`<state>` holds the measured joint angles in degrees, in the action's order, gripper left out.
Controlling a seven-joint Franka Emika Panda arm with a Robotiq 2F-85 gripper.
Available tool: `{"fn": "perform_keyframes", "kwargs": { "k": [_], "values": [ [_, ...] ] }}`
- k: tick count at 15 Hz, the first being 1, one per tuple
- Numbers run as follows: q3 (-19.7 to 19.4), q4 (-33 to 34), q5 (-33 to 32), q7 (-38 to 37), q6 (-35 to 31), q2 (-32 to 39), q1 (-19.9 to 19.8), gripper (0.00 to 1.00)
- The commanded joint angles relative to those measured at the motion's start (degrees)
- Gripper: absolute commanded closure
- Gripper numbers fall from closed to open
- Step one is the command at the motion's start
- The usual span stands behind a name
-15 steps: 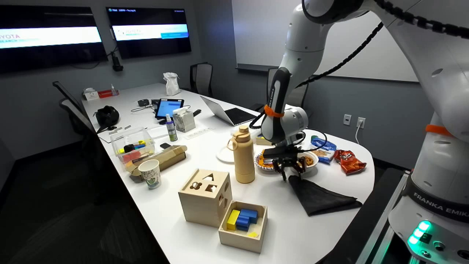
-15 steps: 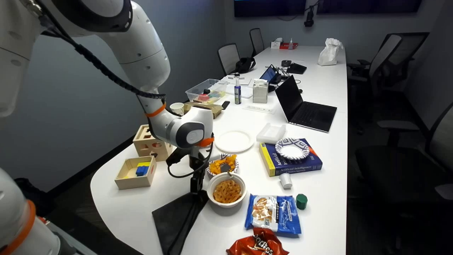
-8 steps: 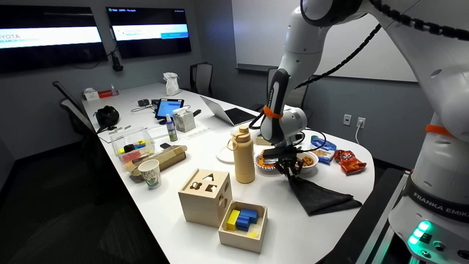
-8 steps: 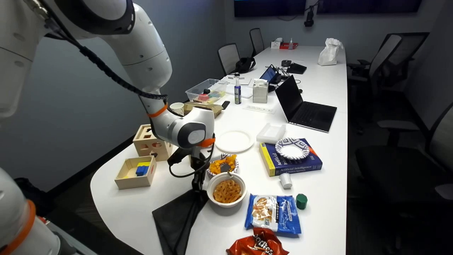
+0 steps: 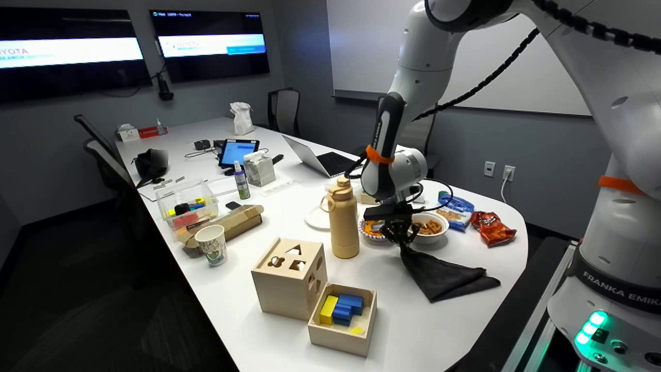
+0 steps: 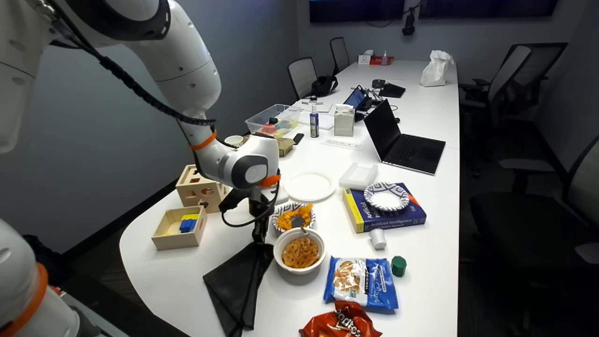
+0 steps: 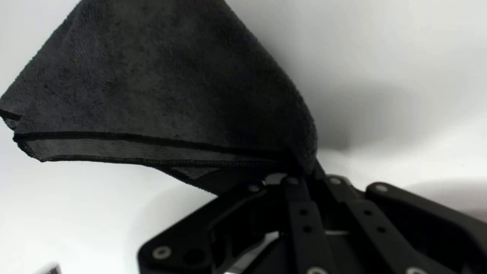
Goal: Use the black towel to wipe the table
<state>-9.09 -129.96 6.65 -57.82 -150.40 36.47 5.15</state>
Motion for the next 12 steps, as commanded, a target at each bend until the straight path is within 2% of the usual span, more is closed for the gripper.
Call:
{"fn": "perform_keyframes", "kwargs": {
  "k": [1,7,12],
  "values": [
    [-0.6,-1.9,-0.9,0.2,-1.1,-3.8,2.5,0.98],
    [-0.9,-5.7,-3.2,0.0,-7.2,-8.2,6.3,0.98],
    [-1.1,-14.6,-2.0,-1.0,-16.7,-12.6,8.9,0.98]
  ]
}}
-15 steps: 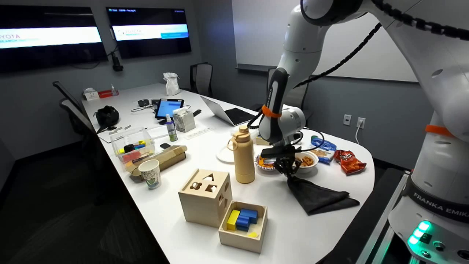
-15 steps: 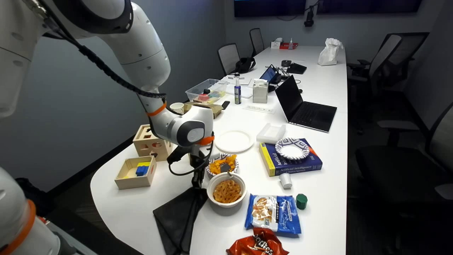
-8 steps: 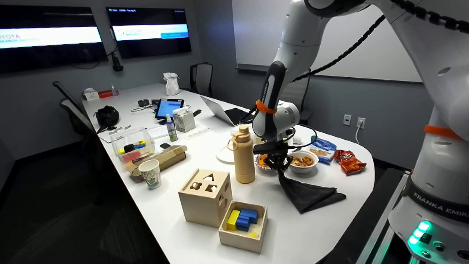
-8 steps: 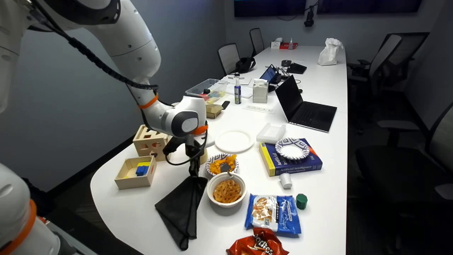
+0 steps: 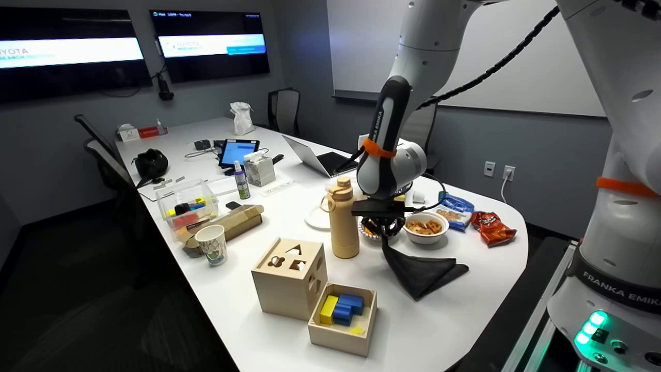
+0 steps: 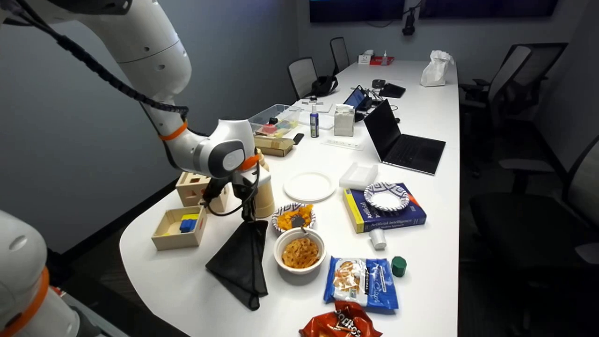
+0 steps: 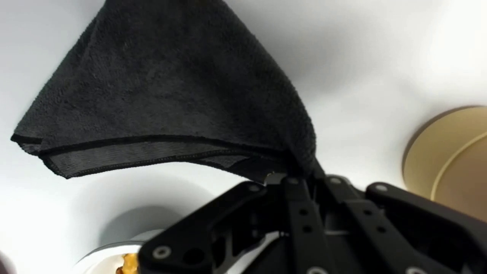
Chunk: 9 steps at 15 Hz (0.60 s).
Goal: Use the black towel to wipe the table
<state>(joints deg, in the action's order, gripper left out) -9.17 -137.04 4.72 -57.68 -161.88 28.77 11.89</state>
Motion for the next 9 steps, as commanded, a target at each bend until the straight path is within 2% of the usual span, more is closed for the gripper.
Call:
{"fn": "perform_keyframes", "kwargs": {
  "k": [1,5,9],
  "values": [
    [-1.9,-10.1,0.2,-2.7,-6.7,-6.0,3.5,0.98],
    [-5.9,-18.5,1.2,-7.8,-12.3,-9.2,8.3,0.98],
    [-13.0,-24.6,0.9,-12.0,-14.2,-12.0,15.3,0.98]
  ]
}}
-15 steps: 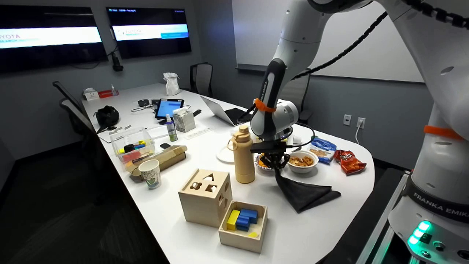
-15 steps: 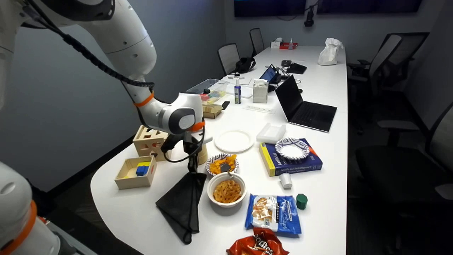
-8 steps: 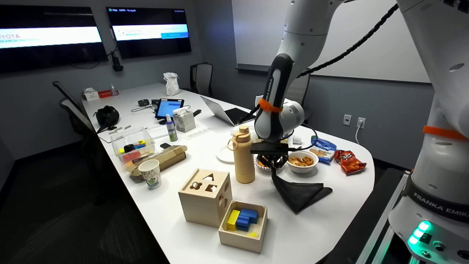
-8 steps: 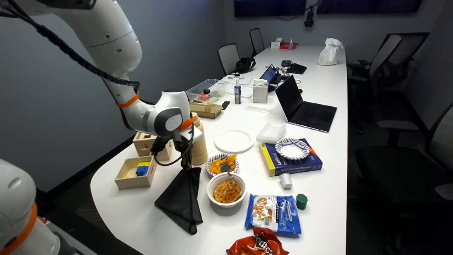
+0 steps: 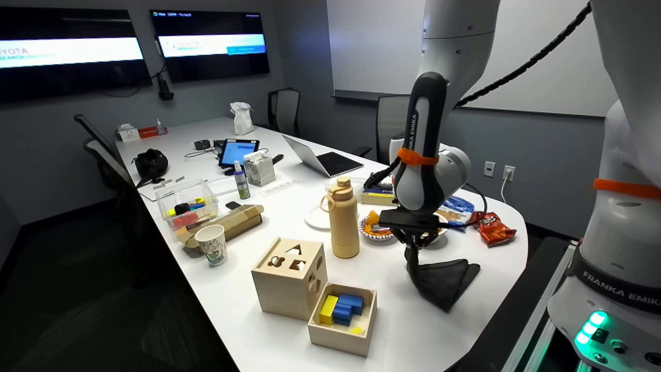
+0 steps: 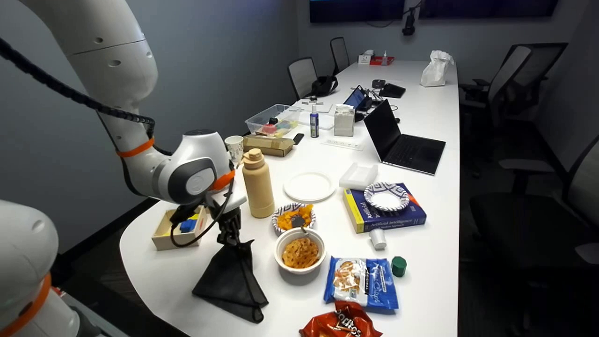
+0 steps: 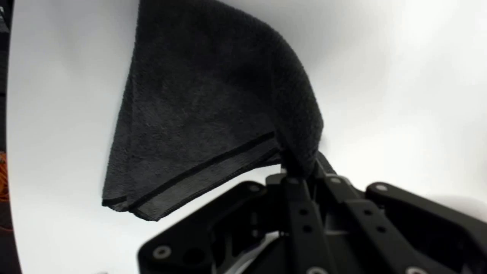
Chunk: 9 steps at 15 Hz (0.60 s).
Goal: Use the black towel to wipe the table
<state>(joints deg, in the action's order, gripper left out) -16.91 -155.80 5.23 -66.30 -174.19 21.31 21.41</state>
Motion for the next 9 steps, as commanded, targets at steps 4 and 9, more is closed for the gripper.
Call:
{"fn": "perform_keyframes", "kwargs": {
  "k": [4,9],
  "values": [
    [-11.4,-1.8,-0.4,-8.0,1.7,-2.1,10.7,0.98],
    [-16.7,-1.4,-1.9,-10.9,5.4,-2.6,12.3,0.98]
  ]
}}
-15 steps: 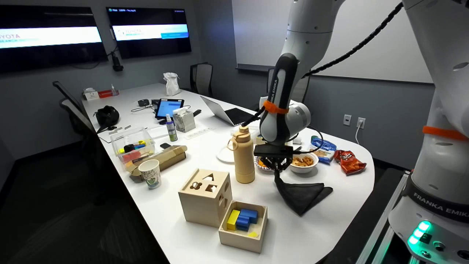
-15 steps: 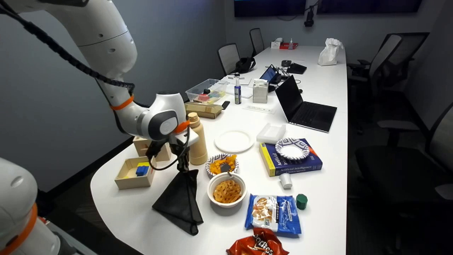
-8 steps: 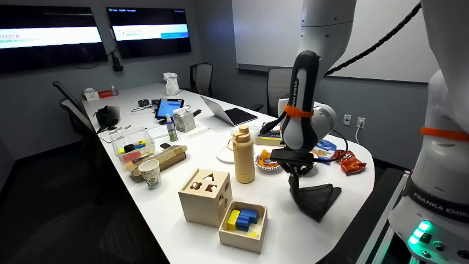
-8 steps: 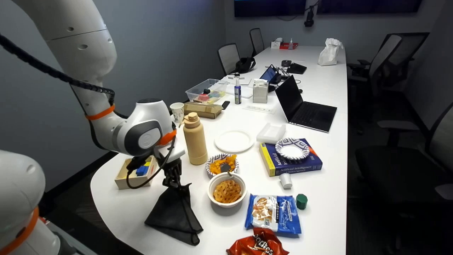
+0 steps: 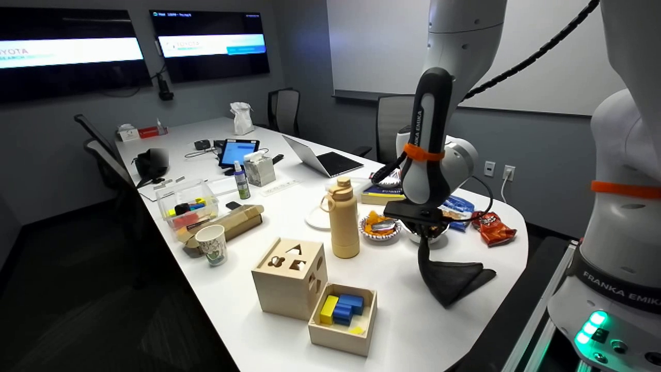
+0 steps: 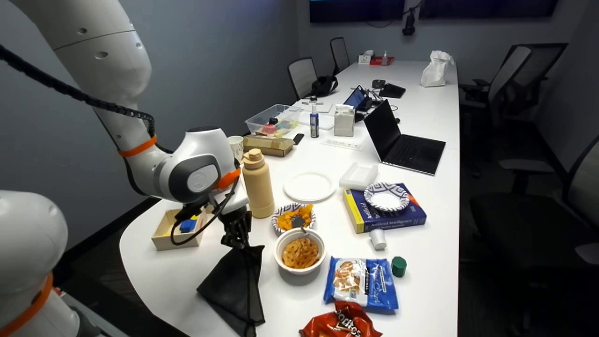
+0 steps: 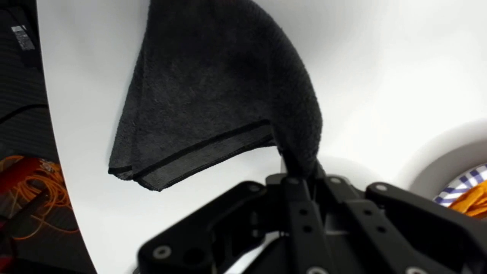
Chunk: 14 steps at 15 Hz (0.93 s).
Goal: Use the black towel to wipe the table
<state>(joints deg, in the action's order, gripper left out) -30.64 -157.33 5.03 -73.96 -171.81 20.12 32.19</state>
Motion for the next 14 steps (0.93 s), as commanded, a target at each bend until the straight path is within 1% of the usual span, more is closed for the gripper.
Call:
{"fn": "perform_keyframes", "kwargs": {
  "k": [1,4,6,7,9,11,12,14],
  "values": [
    [-3.5,0.2,-2.0,-3.7,3.4,-1.5,1.5,0.98],
    [-4.9,0.3,-4.2,-3.7,2.2,-2.2,1.9,0.98],
    [-8.6,-1.7,-7.5,-4.0,-0.4,-3.7,5.3,0.98],
    [-9.3,-0.2,-8.4,-3.5,-0.6,-3.0,5.9,0.98],
    [-14.3,-1.3,-10.6,-3.2,-3.3,-3.9,11.3,0.98],
    [-17.7,-0.4,-12.3,-2.5,-5.6,-3.6,15.1,0.98],
    [-20.1,-0.7,-13.0,-2.3,-7.0,-3.6,17.7,0.98],
    [-23.3,-0.5,-13.5,-1.9,-8.3,-3.8,21.7,0.98]
  ]
}}
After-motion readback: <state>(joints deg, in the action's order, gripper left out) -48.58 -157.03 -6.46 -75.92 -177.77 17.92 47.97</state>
